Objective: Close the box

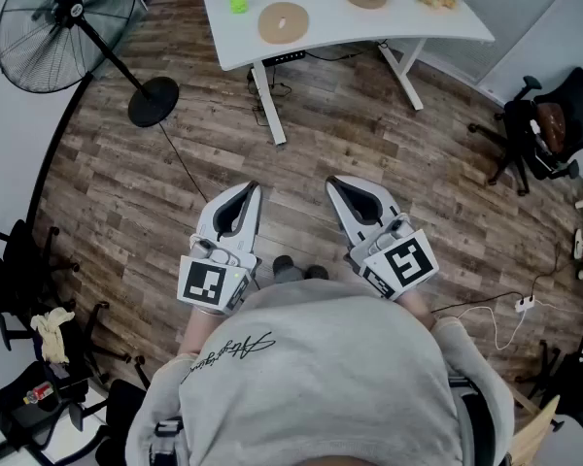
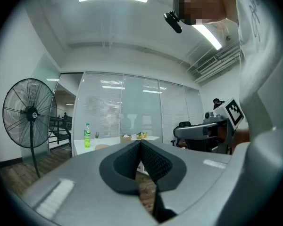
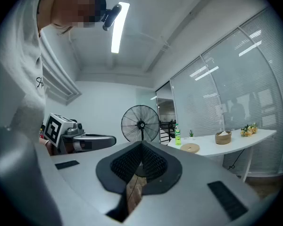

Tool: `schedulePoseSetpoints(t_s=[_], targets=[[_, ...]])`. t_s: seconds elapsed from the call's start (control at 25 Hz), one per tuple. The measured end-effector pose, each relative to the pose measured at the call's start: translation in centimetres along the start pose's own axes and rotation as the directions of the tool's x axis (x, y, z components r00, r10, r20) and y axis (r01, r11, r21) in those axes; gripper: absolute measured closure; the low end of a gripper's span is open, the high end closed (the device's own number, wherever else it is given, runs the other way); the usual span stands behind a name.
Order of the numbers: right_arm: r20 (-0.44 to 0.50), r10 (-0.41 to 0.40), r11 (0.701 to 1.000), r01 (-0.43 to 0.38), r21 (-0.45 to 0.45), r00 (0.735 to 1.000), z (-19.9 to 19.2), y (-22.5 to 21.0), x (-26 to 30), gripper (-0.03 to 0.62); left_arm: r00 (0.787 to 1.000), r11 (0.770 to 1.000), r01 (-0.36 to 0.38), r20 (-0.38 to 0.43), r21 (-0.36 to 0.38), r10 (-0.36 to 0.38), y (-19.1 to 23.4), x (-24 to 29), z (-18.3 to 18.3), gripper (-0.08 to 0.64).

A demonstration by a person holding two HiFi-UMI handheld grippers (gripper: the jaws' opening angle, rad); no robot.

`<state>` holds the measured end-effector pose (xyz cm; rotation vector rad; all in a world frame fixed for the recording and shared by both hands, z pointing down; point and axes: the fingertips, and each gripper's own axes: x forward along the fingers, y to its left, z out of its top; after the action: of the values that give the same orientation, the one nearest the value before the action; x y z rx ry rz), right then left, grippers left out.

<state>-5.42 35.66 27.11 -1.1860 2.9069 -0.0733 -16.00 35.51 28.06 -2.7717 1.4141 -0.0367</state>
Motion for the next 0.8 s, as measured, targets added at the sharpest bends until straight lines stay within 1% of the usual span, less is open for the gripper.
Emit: schedulePoseSetpoints(t_s=[0.24,0.8], targets=[[-0.005,-0.007,1.0,0.007,-0.006,1.0,-0.12,-0.09,0.19,0.591,1.0,1.0,0.005,0.011,0.01,-0.005,0.05,0.21,0.43,0.56],[-0.033,-0.018,1.0,0.017,-0.026,0.999,-0.58,-0.3,0.21,0.591,1.0,1.0,0.004,0.002,0.01,-0.004,0.16,0.22,0.27,0.56]])
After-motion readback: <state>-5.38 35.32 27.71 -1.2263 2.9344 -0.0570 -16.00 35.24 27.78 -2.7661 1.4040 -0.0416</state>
